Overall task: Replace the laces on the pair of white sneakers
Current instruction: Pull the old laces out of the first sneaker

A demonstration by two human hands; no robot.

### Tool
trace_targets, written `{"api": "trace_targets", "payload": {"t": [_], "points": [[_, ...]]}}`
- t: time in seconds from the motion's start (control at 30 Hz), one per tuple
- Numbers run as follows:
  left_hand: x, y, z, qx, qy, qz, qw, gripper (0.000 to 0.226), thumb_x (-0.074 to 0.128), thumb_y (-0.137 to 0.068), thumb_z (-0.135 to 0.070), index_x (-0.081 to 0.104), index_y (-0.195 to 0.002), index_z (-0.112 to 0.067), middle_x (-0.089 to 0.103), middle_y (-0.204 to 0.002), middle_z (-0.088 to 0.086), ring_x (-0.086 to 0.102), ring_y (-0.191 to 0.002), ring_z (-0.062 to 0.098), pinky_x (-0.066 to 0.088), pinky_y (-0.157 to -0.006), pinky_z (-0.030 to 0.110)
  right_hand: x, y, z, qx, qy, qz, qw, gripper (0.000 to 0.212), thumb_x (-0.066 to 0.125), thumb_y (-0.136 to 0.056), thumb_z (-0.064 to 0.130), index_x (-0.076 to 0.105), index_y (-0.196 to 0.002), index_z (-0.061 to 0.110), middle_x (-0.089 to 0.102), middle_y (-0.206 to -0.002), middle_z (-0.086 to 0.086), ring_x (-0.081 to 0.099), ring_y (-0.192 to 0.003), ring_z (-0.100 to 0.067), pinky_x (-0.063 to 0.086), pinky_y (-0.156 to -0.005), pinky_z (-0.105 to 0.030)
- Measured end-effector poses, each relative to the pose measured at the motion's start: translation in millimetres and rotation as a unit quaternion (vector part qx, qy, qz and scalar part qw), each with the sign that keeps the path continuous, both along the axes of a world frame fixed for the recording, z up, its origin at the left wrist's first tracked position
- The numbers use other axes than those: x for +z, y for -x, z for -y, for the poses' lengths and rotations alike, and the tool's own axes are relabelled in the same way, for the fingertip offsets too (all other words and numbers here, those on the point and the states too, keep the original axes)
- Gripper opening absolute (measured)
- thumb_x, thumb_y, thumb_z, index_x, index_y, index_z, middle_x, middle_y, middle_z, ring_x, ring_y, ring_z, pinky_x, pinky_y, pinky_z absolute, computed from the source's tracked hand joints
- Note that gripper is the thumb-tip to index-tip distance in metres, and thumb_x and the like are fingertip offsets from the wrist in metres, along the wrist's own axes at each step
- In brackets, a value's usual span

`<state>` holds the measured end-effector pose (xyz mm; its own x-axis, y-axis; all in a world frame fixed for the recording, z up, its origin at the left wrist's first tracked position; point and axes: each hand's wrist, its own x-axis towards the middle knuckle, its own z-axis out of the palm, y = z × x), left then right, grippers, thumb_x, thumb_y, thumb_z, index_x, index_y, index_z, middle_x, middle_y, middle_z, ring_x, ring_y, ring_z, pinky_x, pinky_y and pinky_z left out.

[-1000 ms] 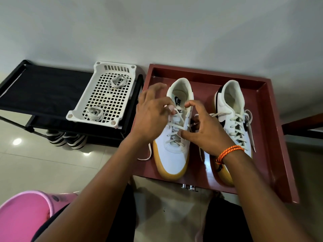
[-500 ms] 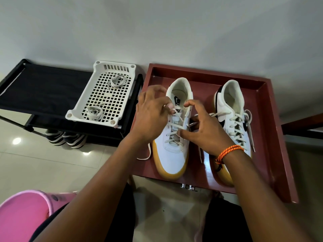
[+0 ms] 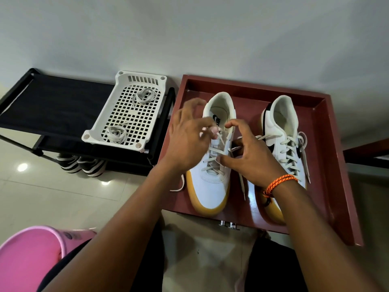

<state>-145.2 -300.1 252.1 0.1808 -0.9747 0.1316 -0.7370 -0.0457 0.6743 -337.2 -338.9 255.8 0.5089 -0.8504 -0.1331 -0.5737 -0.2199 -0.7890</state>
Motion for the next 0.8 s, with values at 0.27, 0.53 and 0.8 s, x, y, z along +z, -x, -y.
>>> {"api": "trace_targets", "payload": {"t": [0.27, 0.53, 0.8], "points": [[1.5, 4.3, -7.1, -0.063, -0.03, 0.065, 0.995, 0.013, 0.064, -0.103, -0.042, 0.077, -0.106, -0.042, 0.02, -0.173, -0.005, 0.011, -0.159, 0.031, 0.018, -0.125, 0.055, 1.1, 0.8, -2.1, -0.005, 0.012, -0.012, 1.0, 0.073, 0.086, -0.083, 0.028, 0.039, -0.136, 0.046, 0.071, -0.096, 0.006, 0.074, -0.081, -0.022, 0.063, -0.074, -0.044], [0.5, -2.7, 0.9, 0.017, -0.001, -0.042, 0.999, 0.021, 0.062, -0.098, -0.044, 0.076, -0.087, -0.034, 0.033, -0.164, -0.003, 0.033, -0.145, 0.03, 0.037, -0.115, 0.06, 2.1, -0.2, -1.9, 0.001, 0.001, -0.006, 1.0, 0.074, 0.087, -0.083, 0.028, 0.039, -0.137, 0.045, 0.071, -0.099, 0.008, 0.074, -0.081, -0.019, 0.063, -0.075, -0.042], [-0.1, 5.0, -7.0, -0.088, -0.039, 0.059, 0.994, 0.009, 0.068, -0.101, -0.036, 0.076, -0.103, -0.038, 0.009, -0.178, -0.006, 0.005, -0.162, 0.032, 0.015, -0.126, 0.058, -0.3, -0.1, -1.3, 0.0, 0.01, -0.003, 1.0, 0.074, 0.086, -0.083, 0.026, 0.039, -0.137, 0.044, 0.069, -0.093, 0.009, 0.072, -0.077, -0.016, 0.061, -0.07, -0.032]]}}
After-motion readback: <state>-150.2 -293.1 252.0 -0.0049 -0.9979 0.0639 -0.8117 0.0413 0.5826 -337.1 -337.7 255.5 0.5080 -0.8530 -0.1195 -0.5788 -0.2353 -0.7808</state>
